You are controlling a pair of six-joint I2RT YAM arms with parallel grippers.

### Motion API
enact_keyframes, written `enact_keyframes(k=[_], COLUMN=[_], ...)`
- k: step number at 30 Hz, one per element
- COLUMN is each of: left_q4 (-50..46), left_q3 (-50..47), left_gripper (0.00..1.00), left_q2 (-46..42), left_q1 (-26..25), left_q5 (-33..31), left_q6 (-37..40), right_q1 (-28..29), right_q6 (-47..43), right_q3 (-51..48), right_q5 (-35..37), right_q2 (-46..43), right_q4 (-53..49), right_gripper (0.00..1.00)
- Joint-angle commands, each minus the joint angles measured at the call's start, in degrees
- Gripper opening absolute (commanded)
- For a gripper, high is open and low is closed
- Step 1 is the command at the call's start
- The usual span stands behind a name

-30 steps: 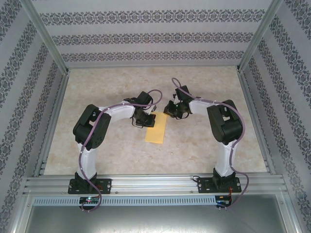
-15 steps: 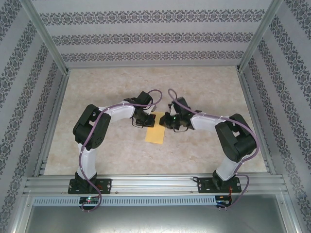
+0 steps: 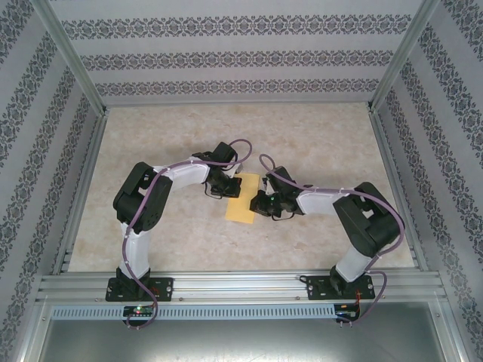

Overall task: Fold a paper plane with a square sheet of paper (pick it up from the middle)
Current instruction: Fold the square sheet of paper in half at the center of the table.

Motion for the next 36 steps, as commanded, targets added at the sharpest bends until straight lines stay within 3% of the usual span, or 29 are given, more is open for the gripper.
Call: enact_keyframes(k=[1, 8, 16, 22, 27, 36], left_q4=[-5.45, -5.51, -5.64, -5.36, -5.45, -5.45], left_q3=[-2.57, -2.58, -2.48, -2.82, -2.74, -2.93], left_gripper=[0.0, 0.0, 0.0, 0.0, 0.0, 0.0], left_q2=[1.41, 1.63, 1.64, 1.3, 1.29, 1.03], left_q1=[0.61, 0.68, 0.69, 0.7, 0.7, 0.69], left_q5=[-4.53, -4.55, -4.61, -4.82, -4.73, -4.69], left_q6=[0.53, 0.62, 0.83, 0.84, 0.89, 0.9], right_q1=[1.35, 3.98, 4.01, -3.69, -8.79, -10.53], right_q6=[-1.98, 0.76, -1.25, -2.63, -2.55, -1.97], right_q3=[-1.13, -5.6, -3.85, 1.58, 11.11, 18.11], right_q5=[-0.25, -2.54, -0.94, 0.58, -2.71, -3.18], right_q2=[-4.98, -2.19, -3.52, -7.59, 2.35, 16.12], right_q4=[-0.83, 3.5, -1.73, -2.78, 0.02, 0.29], right_gripper=[0.1, 0.1, 0.09, 0.1, 0.09, 0.09])
